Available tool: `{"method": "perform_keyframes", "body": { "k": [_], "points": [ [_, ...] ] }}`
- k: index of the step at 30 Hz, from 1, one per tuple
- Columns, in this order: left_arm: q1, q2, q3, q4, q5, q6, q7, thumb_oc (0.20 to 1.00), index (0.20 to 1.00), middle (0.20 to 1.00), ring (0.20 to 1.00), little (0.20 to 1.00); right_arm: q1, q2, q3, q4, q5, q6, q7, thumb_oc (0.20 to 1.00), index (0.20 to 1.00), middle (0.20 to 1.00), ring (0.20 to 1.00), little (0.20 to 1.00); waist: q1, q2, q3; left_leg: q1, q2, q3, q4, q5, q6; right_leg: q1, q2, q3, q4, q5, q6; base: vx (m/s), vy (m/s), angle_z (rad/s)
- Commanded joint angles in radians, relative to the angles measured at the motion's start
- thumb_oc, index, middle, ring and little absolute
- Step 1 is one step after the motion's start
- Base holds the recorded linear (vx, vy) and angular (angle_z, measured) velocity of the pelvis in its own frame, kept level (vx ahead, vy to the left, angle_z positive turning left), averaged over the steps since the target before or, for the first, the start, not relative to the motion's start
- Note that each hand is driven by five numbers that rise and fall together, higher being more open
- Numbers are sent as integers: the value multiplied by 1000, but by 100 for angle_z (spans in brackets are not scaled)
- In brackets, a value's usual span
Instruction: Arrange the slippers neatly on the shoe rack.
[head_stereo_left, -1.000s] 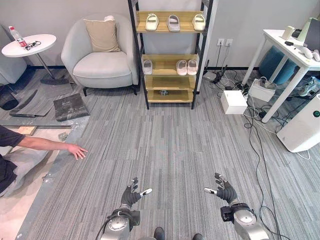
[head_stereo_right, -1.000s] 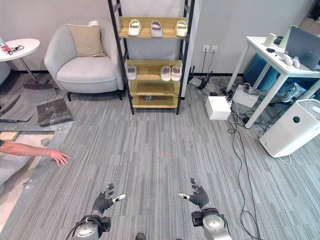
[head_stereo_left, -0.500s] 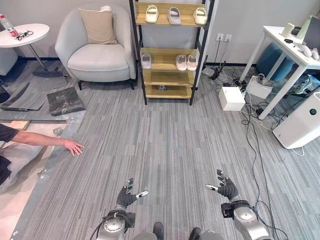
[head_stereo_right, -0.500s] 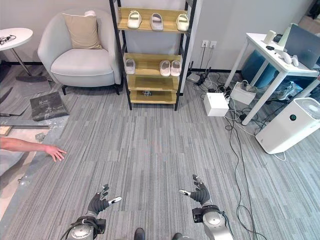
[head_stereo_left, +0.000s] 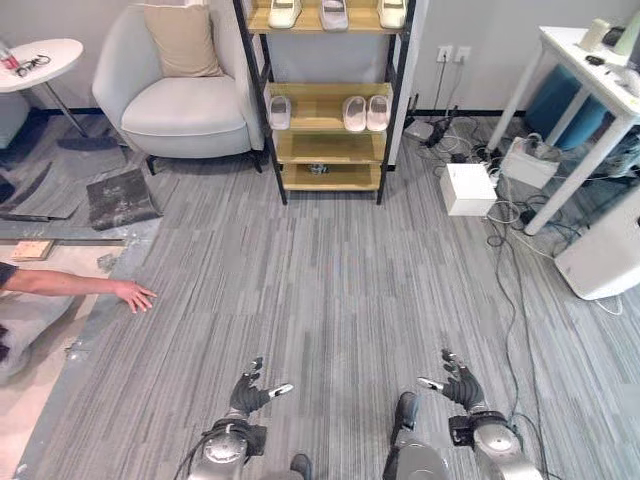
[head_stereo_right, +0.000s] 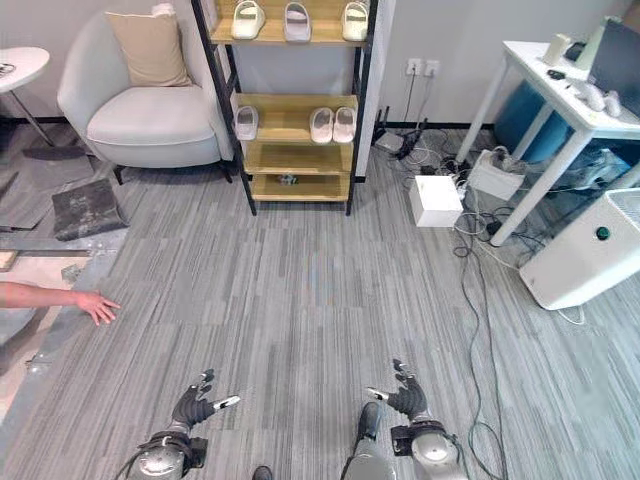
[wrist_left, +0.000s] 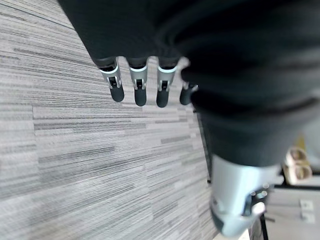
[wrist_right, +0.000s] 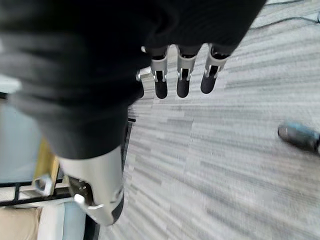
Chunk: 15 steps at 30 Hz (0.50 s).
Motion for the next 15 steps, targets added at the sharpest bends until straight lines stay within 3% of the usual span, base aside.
{"method": "perform_keyframes", "body": {
  "k": [1, 5, 6, 7, 8, 9, 10, 11, 12, 13, 15],
  "points": [
    [-39, 40, -6, -54, 34, -34, -2, 1000, 1000, 1000, 1000, 1000, -44, -18, -12, -25, 35, -36, 2, 1000, 1000, 1000, 1000, 1000, -14, -26, -23, 112, -83, -17, 47, -113, 23, -85, -12, 3, 36, 25, 14, 280, -57, 16],
    [-43, 47, -20, -59, 27, -35, -7, 1000, 1000, 1000, 1000, 1000, -33, -24, -6, -19, 51, -40, 16, 1000, 1000, 1000, 1000, 1000, -21, -16, -38, 88, -62, -33, 137, -78, -6, -73, 27, -12, 66, -25, -18, 410, -105, 12],
    [-48, 50, -30, -59, 22, -34, -14, 1000, 1000, 1000, 1000, 1000, -31, -27, 1, -9, 57, -43, 19, 1000, 1000, 1000, 1000, 1000, -11, -12, -34, 39, -50, -17, 283, 21, -62, -26, 55, -39, 63, -55, -42, 244, -75, 22],
    [-49, 50, -30, -59, 22, -34, -14, 1000, 1000, 1000, 1000, 1000, -32, -26, 1, -9, 57, -44, 19, 1000, 1000, 1000, 1000, 1000, -13, -16, -36, 35, -55, -19, 283, 25, -61, -29, 50, -40, 62, -54, -42, 365, -120, 27],
    [-57, 53, -34, -65, 16, -35, -15, 1000, 1000, 1000, 1000, 1000, -34, -29, 3, -14, 65, -45, 19, 1000, 1000, 1000, 1000, 1000, -2, -21, -22, -11, -51, -5, 392, 80, -97, 3, 57, -53, 59, -68, -58, 106, -46, 16],
    [-58, 53, -34, -65, 16, -35, -15, 1000, 1000, 1000, 1000, 1000, -34, -28, 3, -14, 65, -45, 19, 1000, 1000, 1000, 1000, 1000, -5, -25, -23, -15, -56, -7, 392, 84, -96, 0, 52, -54, 59, -66, -58, 224, -117, 22],
    [-72, 59, -43, -75, 2, -43, -20, 1000, 1000, 1000, 1000, 1000, -40, -33, 10, -22, 82, -53, 23, 1000, 1000, 1000, 1000, 1000, 19, -51, 8, -110, -77, 0, 550, 127, -117, 48, 45, -62, 49, -91, -76, 210, -121, 16],
    [-78, 64, -44, -82, -2, -42, -19, 1000, 1000, 1000, 1000, 1000, -44, -36, 17, -27, 87, -55, 24, 1000, 1000, 1000, 1000, 1000, 31, -63, 19, -140, -82, 9, 611, 147, -117, 68, 48, -59, 48, -108, -90, 334, -184, 4],
    [-81, 69, -51, -90, -8, -40, -21, 1000, 1000, 1000, 1000, 1000, -49, -39, 22, -35, 89, -50, 21, 1000, 1000, 1000, 1000, 1000, 46, -78, 35, -204, -77, 22, 635, 133, -88, 99, 57, -50, 37, -133, -105, 225, -111, -7],
    [-81, 69, -51, -90, -8, -40, -21, 1000, 1000, 1000, 1000, 1000, -49, -39, 22, -35, 89, -50, 21, 1000, 1000, 1000, 1000, 1000, 46, -76, 35, -205, -75, 22, 640, 129, -88, 100, 59, -50, 37, -134, -106, 208, -90, -7],
    [-92, 71, -56, -82, -6, -37, -14, 1000, 1000, 1000, 1000, 1000, -54, -34, 24, -40, 96, -52, 20, 1000, 1000, 1000, 1000, 1000, 67, -97, 51, -317, -81, 40, 604, 60, -52, 139, 58, -41, 25, -159, -104, 235, -55, 19]
  ]
}}
